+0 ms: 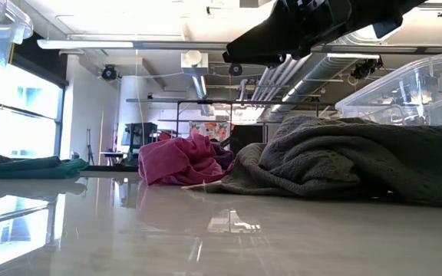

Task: Sort microfiber towel by color & place in baskets
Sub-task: Put the green microfiber towel into the bottom transparent bin

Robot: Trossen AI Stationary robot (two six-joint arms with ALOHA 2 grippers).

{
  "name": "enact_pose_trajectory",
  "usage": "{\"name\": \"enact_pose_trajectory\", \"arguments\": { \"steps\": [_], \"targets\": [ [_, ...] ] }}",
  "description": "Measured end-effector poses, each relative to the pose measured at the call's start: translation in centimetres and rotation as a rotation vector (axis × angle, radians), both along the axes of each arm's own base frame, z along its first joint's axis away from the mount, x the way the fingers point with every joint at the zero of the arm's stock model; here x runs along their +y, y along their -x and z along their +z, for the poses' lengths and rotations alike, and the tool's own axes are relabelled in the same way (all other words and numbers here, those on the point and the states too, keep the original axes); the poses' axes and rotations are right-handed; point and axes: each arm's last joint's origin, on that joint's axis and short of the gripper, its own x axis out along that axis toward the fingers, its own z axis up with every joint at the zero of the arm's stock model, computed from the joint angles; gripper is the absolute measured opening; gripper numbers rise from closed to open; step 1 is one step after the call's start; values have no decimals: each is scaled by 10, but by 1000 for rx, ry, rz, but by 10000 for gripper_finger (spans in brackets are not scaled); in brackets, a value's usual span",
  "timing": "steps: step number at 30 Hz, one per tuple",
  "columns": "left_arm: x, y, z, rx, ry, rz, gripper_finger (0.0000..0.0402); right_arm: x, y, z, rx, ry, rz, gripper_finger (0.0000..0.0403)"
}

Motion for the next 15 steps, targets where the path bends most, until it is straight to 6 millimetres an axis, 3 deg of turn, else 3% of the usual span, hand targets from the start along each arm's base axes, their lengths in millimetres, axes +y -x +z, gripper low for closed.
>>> {"name": "enact_pose_trajectory", "arguments": {
  "steps": [5,10,15],
  "targets": [
    [-4,1,-26,60,-19,65,4,0,0,0,0,0,0,133],
    [-7,1,-60,134,13,71,4,0,0,0,1,-17,-8,133],
    [4,4,-89,245,-79,98,5,0,0,0,2,-21,-10,133]
  ]
}}
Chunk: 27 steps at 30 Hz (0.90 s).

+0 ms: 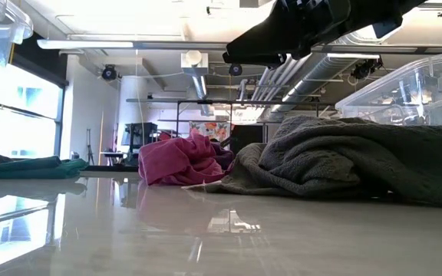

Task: Sort microfiber towel by color & place in baskets
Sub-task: Put the green microfiber towel into the bottom transparent bin, then put the dark blue microfiber towel into the top transparent bin

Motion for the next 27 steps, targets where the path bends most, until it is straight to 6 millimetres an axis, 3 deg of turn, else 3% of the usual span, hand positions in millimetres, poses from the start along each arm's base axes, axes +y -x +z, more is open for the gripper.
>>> {"name": "enact_pose_trajectory", "arguments": {
  "steps": [6,10,14,18,20,24,27],
  "targets": [
    [17,5,-10,104,-170,31,5,0,0,0,3,-17,-7,133],
    [17,4,-6,133,-131,-5,5,0,0,0,6,-17,-8,133],
    [19,3,27,35,-63,-15,5,0,0,0,7,-17,-7,133],
    [30,5,64,-190,-84,21,5,0,0,0,6,-17,-7,133],
    [41,7,79,-349,-181,26,5,0,0,0,6,-17,-7,133],
    [70,9,90,-659,-611,120,5,0,0,0,7,-17,-7,133],
    [99,9,86,-638,-785,228,5,0,0,0,8,-23,-10,133]
  ]
}}
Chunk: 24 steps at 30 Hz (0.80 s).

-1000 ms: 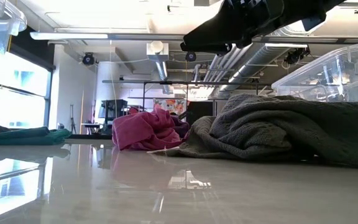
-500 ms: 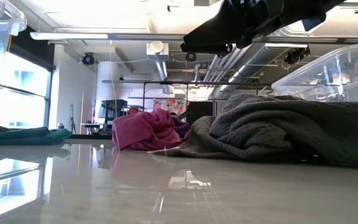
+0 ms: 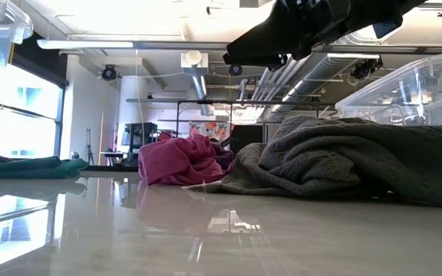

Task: Sort microfiber towel by color & place in baskets
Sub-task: Put the dark blue microfiber towel into the top transparent bin

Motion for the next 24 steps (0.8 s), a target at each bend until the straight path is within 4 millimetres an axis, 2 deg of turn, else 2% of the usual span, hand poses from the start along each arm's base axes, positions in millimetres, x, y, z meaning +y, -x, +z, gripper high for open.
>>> {"name": "enact_pose_trajectory", "arguments": {
  "steps": [4,9,14,18,24],
  "targets": [
    [39,-3,-15,205,-4,125,10,0,0,0,2,0,0,133],
    [75,-10,-42,370,-28,274,23,0,0,0,2,0,0,133],
    [99,-19,-75,487,-71,370,26,0,0,-1,5,5,1,133],
    [119,-22,-105,636,-3,408,31,0,0,-1,11,1,-1,133],
    [144,-16,-134,770,49,427,85,0,0,-1,11,-7,-4,133]
  ]
}}
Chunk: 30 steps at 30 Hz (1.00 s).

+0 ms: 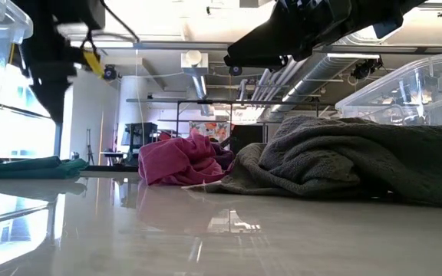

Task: Sort microfiber towel by color & place in baskets
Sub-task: Put the dark blue microfiber towel into the top transparent bin

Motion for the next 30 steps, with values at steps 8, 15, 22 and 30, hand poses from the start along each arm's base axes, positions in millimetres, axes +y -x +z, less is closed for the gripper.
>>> {"name": "enact_pose_trajectory", "arguments": {
  "steps": [8,15,22,30],
  "targets": [
    [21,-4,-29,-84,103,28,179,1,-3,-9,29,-11,-8,133],
    [33,0,-60,-16,113,98,188,2,-8,-20,45,-25,-16,133],
    [37,-13,-78,0,165,100,126,2,-8,-20,46,-23,-15,133],
    [38,-35,-93,-28,163,3,15,5,-3,-27,122,-9,-8,133]
  ]
}}
